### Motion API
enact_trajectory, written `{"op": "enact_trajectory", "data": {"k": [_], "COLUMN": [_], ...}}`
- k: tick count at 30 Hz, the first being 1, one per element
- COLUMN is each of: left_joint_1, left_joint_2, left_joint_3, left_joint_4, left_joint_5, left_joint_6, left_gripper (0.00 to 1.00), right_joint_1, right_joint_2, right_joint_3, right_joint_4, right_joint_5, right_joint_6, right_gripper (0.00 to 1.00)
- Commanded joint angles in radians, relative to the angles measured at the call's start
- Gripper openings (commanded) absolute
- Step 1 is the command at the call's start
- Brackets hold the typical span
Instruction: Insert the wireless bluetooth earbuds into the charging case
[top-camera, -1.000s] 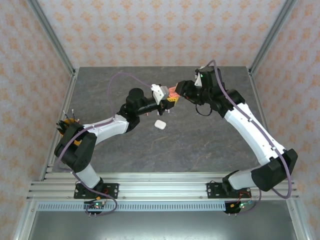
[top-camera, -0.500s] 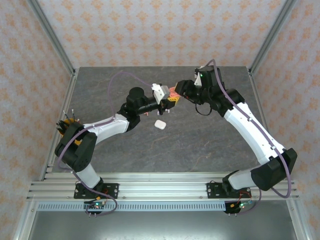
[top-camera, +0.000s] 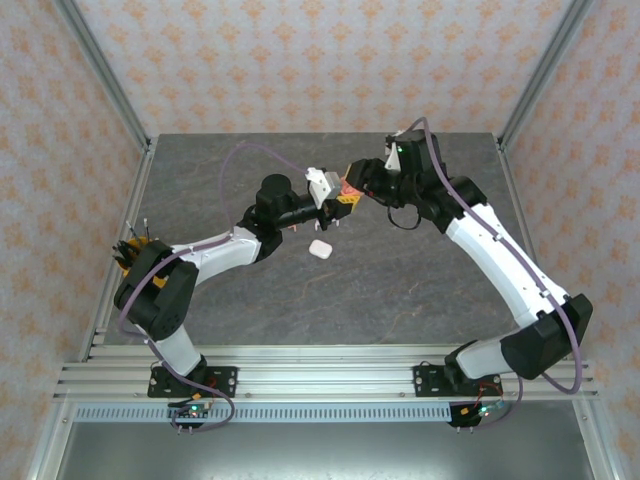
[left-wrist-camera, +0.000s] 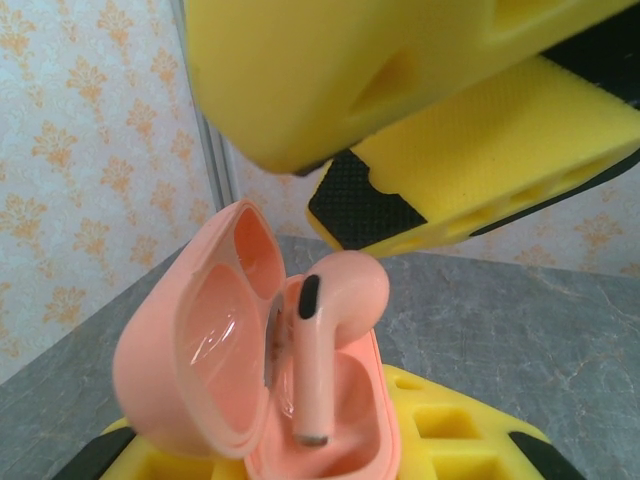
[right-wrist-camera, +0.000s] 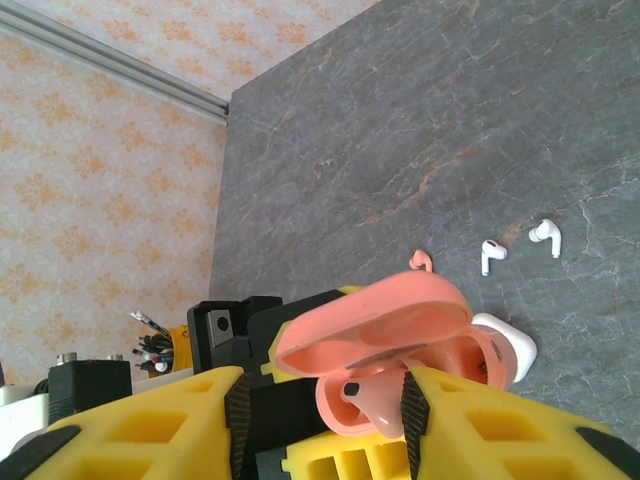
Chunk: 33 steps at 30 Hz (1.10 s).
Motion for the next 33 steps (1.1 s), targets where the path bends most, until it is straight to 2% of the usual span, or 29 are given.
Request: {"op": "enact_trajectory", "data": {"k": [1,33], "left_joint_1": [-0.005,-0.008], "left_joint_2": [0.008,0.024], "left_joint_3": [0.036,0.057], "left_joint_4": [0.011,0.006], "left_joint_5": [0.021,0.018], "left_joint_6": [-0.013,-0.013], "left_gripper": [0.00,0.00], "right_joint_1": [0.016,0.031], "right_joint_2": [0.014,-0.010], "right_joint_3": [0.033,-0.016], "right_joint_4": [0.040,0.112], "right_joint_5": [-0.018,-0.088], "right_joint_6": [0.010,0.090], "right_gripper": [0.46,0.46]}}
